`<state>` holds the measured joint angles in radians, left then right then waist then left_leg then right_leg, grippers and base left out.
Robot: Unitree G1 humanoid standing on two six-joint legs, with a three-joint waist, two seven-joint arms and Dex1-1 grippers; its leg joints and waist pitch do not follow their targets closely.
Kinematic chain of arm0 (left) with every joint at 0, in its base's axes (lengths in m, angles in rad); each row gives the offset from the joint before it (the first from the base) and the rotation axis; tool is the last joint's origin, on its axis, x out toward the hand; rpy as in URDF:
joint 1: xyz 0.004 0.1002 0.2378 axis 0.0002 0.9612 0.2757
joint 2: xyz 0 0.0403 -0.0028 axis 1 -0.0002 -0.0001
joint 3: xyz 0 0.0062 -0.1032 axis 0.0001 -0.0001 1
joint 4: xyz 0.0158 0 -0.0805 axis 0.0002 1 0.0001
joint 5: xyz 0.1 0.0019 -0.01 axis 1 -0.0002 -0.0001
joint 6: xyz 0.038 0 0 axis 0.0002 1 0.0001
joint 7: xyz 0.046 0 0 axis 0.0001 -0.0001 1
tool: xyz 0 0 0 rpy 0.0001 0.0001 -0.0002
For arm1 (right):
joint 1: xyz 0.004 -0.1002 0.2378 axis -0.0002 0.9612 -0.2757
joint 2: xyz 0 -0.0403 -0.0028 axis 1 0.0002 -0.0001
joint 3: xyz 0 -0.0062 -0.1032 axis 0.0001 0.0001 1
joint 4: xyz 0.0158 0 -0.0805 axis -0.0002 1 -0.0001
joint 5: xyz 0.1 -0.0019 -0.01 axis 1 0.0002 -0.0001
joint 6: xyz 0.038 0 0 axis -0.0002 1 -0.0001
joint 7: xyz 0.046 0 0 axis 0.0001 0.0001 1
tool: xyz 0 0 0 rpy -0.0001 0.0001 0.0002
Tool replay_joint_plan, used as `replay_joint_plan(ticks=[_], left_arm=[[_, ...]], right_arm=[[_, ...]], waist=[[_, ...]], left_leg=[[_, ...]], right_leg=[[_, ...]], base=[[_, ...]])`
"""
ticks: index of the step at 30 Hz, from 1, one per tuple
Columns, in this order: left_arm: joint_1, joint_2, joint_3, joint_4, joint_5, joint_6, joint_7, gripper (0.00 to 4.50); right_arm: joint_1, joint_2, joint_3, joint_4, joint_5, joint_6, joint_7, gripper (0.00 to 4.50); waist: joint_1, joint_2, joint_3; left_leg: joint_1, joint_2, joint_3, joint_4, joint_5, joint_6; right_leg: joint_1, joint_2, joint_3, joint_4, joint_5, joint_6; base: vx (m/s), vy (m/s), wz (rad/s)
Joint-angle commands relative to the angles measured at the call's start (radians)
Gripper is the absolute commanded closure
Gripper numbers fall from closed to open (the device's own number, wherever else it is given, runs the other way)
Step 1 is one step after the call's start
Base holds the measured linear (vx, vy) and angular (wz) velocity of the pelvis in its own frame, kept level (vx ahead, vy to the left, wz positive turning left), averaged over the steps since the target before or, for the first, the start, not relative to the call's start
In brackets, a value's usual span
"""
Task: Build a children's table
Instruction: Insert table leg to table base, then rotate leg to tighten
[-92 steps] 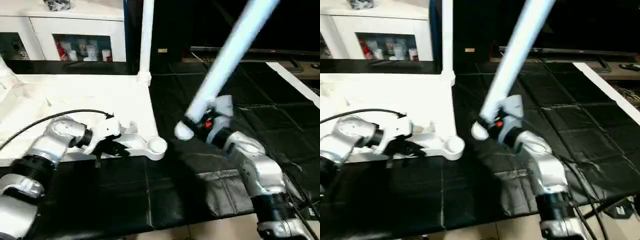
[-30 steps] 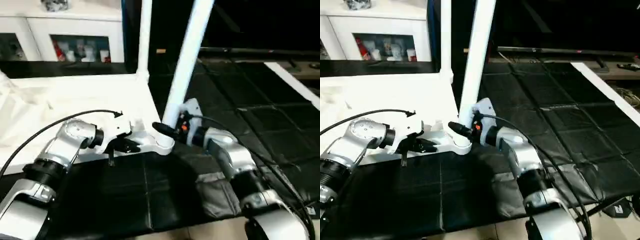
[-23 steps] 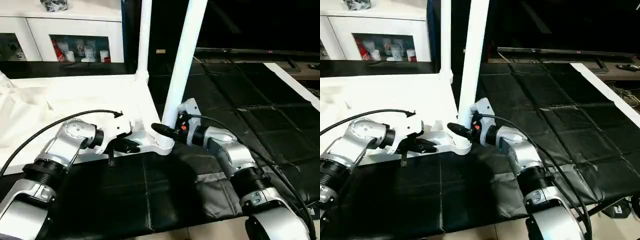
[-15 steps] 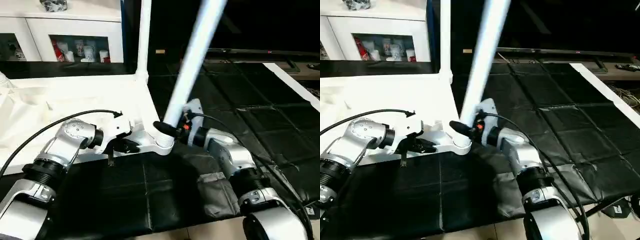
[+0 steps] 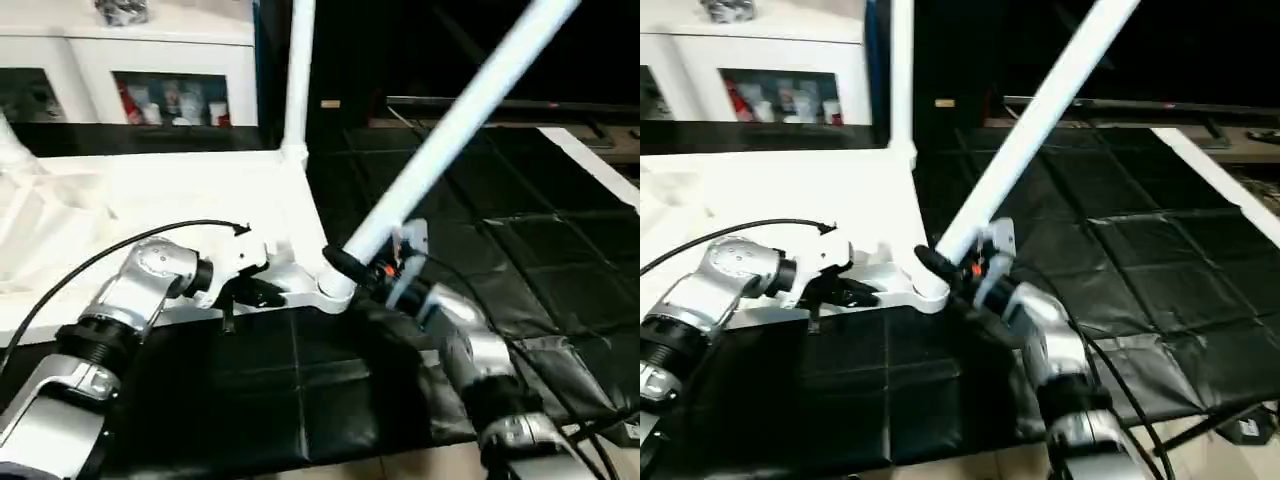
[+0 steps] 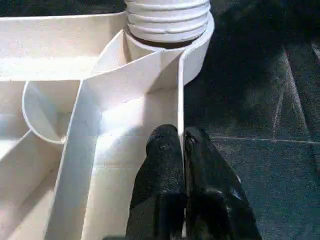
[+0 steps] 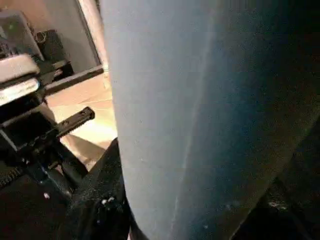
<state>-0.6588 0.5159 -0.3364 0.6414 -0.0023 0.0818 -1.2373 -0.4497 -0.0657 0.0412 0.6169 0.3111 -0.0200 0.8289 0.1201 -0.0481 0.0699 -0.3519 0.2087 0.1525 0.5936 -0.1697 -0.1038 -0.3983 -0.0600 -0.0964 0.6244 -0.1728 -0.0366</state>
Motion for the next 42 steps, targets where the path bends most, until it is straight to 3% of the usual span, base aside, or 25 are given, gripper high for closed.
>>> replay_joint_plan(ticks=[1,6,7,8,10,11,12,13,15,20,25,30,38,42], left_arm=[[-0.054,0.025,0.033,0.008,0.022,-0.008,0.038,4.50],[-0.054,0.021,0.031,0.015,0.026,-0.016,0.042,4.50],[-0.054,0.020,0.031,0.017,0.027,-0.018,0.042,4.50],[-0.053,0.019,0.030,0.017,0.027,-0.020,0.043,4.50],[-0.048,0.020,0.032,0.010,0.025,-0.020,0.041,4.50],[-0.047,0.020,0.032,0.010,0.024,-0.020,0.041,4.50],[-0.043,0.021,0.032,0.002,0.023,-0.019,0.038,4.50],[-0.037,0.023,0.030,-0.006,0.021,-0.021,0.030,4.50],[-0.030,0.026,0.027,-0.017,0.017,-0.022,0.021,4.50],[-0.016,0.039,0.022,-0.054,-0.004,-0.031,-0.034,4.50],[-0.004,0.059,-0.003,-0.090,-0.002,-0.033,-0.099,4.50],[-0.008,0.059,-0.018,-0.082,0.011,-0.037,-0.107,4.50],[-0.034,0.048,-0.017,-0.042,0.042,-0.025,-0.076,4.50],[-0.026,0.046,0.016,-0.070,0.026,0.043,-0.023,4.50]], right_arm=[[0.074,-0.074,0.067,0.026,-0.118,-0.016,0.020,2.57],[0.070,-0.115,0.138,0.022,-0.190,-0.058,0.065,2.57],[0.067,-0.121,0.150,0.023,-0.198,-0.062,0.077,2.57],[0.058,-0.124,0.161,0.027,-0.202,-0.058,0.094,2.57],[0.021,-0.115,0.173,0.059,-0.198,-0.039,0.124,2.57],[0.019,-0.115,0.173,0.062,-0.198,-0.038,0.125,2.57],[0.008,-0.108,0.171,0.074,-0.189,-0.029,0.132,2.57],[-0.009,-0.100,0.166,0.097,-0.175,-0.019,0.145,2.57],[-0.019,-0.095,0.163,0.113,-0.166,-0.017,0.154,2.57],[-0.042,-0.100,0.174,0.144,-0.145,-0.015,0.243,2.57],[-0.035,-0.115,0.220,0.129,-0.158,-0.011,0.353,2.57],[-0.024,-0.119,0.241,0.129,-0.170,-0.012,0.386,2.57],[-0.015,-0.117,0.233,0.142,-0.176,-0.023,0.383,2.57],[-0.050,-0.086,0.185,0.210,-0.194,-0.046,0.218,2.57]], waist=[[0.000,0.033,-0.075],[0.001,0.030,-0.073],[0.000,0.023,-0.072],[0.001,0.029,-0.071],[-0.001,0.017,-0.073],[-0.002,0.020,-0.073],[-0.003,0.013,-0.072],[-0.003,0.016,-0.072],[-0.004,0.009,-0.073],[-0.011,0.003,-0.075],[-0.010,-0.001,-0.077],[-0.010,-0.002,-0.075],[-0.010,-0.001,-0.076],[-0.014,-0.003,-0.071]], left_leg=[[0.012,0.025,-0.003,-0.076,-0.313,-0.025],[0.012,0.023,-0.002,-0.075,-0.313,-0.010],[0.011,0.023,-0.001,-0.075,-0.312,-0.007],[0.011,0.024,-0.003,-0.076,-0.315,-0.006],[0.011,0.026,-0.003,-0.077,-0.314,-0.001],[0.009,0.025,-0.004,-0.077,-0.311,0.001],[0.010,0.026,-0.002,-0.077,-0.312,0.002],[0.011,0.026,-0.003,-0.076,-0.312,0.002],[0.011,0.025,-0.003,-0.076,-0.314,0.003],[0.007,0.030,-0.003,-0.078,-0.302,0.007],[0.007,0.031,0.000,-0.079,-0.281,0.011],[0.011,0.030,-0.001,-0.081,-0.308,0.001],[0.016,0.031,-0.005,-0.083,-0.355,-0.010],[0.022,0.032,-0.008,-0.086,-0.390,-0.020]], right_leg=[[0.050,-0.088,0.060,-0.091,-0.336,-0.161],[0.048,-0.090,0.060,-0.099,-0.407,-0.137],[0.048,-0.090,0.060,-0.102,-0.418,-0.132],[0.048,-0.090,0.059,-0.101,-0.434,-0.126],[0.047,-0.090,0.059,-0.101,-0.435,-0.124],[0.048,-0.092,0.059,-0.099,-0.431,-0.129],[0.046,-0.091,0.058,-0.102,-0.438,-0.125],[0.045,-0.093,0.059,-0.101,-0.444,-0.125],[0.044,-0.093,0.057,-0.102,-0.465,-0.117],[0.045,-0.093,0.059,-0.099,-0.432,-0.123],[0.047,-0.092,0.061,-0.090,-0.368,-0.145],[0.044,-0.093,0.061,-0.095,-0.406,-0.136],[0.042,-0.093,0.060,-0.103,-0.452,-0.123],[0.037,-0.095,0.056,-0.107,-0.503,-0.118]], base=[[0.000,0.000,0.00],[0.000,0.000,0.00],[0.000,0.000,0.00],[0.000,0.000,0.00],[0.000,0.000,0.00],[0.000,0.000,0.00],[0.000,0.000,0.00],[0.000,0.000,0.00],[0.000,0.000,0.00],[0.000,0.000,0.00],[0.000,0.000,0.00],[0.000,0.000,0.00],[0.000,0.000,0.00],[0.000,0.000,0.00]])
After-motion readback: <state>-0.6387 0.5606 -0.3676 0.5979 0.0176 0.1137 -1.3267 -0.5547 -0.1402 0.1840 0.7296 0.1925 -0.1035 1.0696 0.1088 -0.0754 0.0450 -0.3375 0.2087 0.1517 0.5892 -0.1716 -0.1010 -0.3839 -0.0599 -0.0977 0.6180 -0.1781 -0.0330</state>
